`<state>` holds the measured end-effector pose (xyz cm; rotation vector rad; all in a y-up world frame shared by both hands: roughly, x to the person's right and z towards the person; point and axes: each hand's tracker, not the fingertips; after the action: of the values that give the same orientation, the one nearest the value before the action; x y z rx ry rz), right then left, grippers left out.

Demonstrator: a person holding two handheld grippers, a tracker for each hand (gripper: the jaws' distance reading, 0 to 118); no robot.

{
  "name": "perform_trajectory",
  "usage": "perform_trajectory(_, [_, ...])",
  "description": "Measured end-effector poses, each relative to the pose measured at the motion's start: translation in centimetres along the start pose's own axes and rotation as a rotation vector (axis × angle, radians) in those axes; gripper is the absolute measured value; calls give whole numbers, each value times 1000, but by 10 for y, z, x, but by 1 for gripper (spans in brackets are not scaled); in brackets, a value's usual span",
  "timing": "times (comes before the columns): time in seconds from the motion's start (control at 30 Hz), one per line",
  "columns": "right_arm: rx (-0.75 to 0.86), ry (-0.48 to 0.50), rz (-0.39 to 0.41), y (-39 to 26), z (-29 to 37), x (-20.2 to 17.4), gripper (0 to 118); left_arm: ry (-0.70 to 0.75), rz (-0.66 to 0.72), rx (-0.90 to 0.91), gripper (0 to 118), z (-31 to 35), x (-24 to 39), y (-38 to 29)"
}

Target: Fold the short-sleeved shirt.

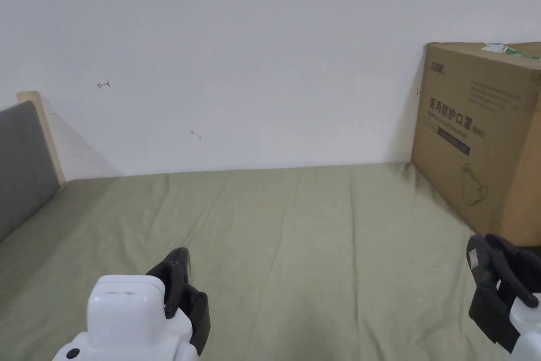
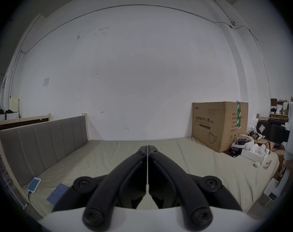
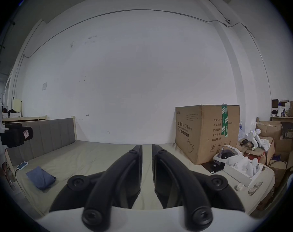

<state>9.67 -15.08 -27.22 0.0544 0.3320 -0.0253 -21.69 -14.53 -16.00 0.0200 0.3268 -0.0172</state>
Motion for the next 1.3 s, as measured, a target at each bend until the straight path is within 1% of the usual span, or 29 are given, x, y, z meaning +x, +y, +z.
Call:
perform_trajectory(0.03, [1,0,8,2,0,-1,23,-9,3,2,28,1,-1,1])
perform_trajectory(0.07, [3,-8,23,5,0,-2,40,-15,3,6,52,0,-1,3])
perform_trajectory(0.1, [8,-16,35,8,1,-3,71,-25,-4,3,84,0,-1,4])
perform_trajectory(0.13, [14,-21,44,9,2,-4,94,-29,-21,-13,102,-1,0,5])
perform_trajectory(0.17, [18,-25,48,9,2,-3,114,-28,-31,-23,114,-2,1,4])
perform_trajectory(0.2, [17,-31,53,9,1,-3,118,-32,-31,-22,118,-1,2,3])
perform_trajectory(0.23, [15,-41,60,10,3,-4,118,-36,-30,-21,118,2,2,2])
perform_trajectory(0.27, [44,-41,47,6,8,-1,118,-40,-27,-12,118,6,3,2])
perform_trajectory(0.37, [49,-50,34,11,12,-1,118,-31,-15,-15,118,6,6,2])
perform_trajectory(0.57, [9,-26,12,14,10,2,118,-42,-51,4,118,11,11,6])
perform_trajectory(0.7, [3,-12,25,13,12,-1,118,-62,29,-5,117,11,4,11])
perform_trajectory(0.87, [1,-2,33,12,12,-6,118,-4,4,10,117,10,2,14])
perform_trajectory(1.17, [-16,15,32,11,9,-15,118,-29,43,-22,117,9,-3,12])
perform_trajectory(1.3, [-13,18,30,10,10,-17,118,-35,11,-30,117,9,0,10])
